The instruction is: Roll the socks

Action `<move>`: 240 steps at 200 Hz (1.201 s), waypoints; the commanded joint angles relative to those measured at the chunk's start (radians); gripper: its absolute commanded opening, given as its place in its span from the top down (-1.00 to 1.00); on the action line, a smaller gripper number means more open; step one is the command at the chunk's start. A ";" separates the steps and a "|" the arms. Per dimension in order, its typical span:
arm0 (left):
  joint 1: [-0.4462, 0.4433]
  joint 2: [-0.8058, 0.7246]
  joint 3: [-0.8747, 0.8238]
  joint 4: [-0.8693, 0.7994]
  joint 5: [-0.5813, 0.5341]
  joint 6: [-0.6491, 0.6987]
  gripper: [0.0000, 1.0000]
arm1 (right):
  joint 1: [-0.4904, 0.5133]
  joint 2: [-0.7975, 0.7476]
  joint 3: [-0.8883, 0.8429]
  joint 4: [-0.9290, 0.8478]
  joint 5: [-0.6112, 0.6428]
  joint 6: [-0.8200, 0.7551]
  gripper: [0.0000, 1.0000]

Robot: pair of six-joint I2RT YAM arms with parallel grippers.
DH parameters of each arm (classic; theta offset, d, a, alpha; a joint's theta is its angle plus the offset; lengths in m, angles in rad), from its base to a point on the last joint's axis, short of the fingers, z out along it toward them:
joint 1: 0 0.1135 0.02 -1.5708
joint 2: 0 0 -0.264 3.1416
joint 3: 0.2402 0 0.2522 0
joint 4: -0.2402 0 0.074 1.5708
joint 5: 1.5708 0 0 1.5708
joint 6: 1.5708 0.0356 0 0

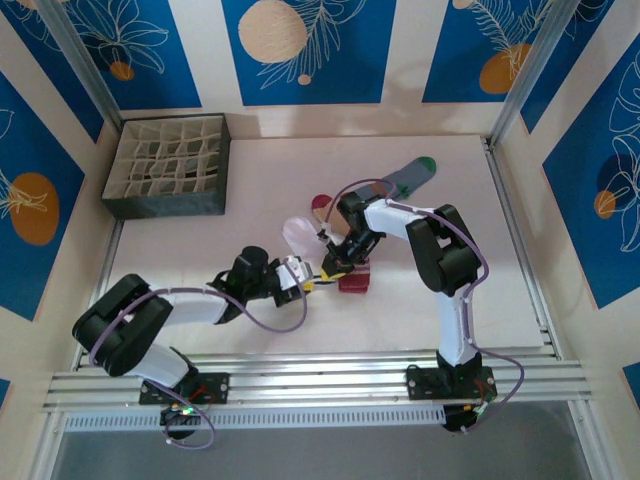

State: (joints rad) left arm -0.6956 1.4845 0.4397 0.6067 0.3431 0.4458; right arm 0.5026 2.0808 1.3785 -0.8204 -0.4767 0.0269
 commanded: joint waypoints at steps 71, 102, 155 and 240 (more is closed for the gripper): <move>-0.084 0.151 0.095 -0.025 -0.143 0.222 0.12 | -0.007 0.050 0.011 -0.100 0.008 -0.042 0.99; -0.091 0.186 0.122 -0.062 -0.150 0.248 0.18 | -0.007 0.054 0.017 -0.114 -0.007 -0.051 0.99; -0.113 0.208 0.157 -0.157 -0.143 0.226 0.92 | -0.012 0.044 0.014 -0.112 -0.060 -0.046 0.83; -0.002 0.251 0.277 -0.403 0.253 -0.127 1.00 | -0.090 -0.150 -0.163 0.196 -0.149 0.034 0.10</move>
State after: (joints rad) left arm -0.7403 1.6951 0.6781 0.3214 0.4030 0.4656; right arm 0.4244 1.9556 1.2434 -0.7383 -0.5728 0.0303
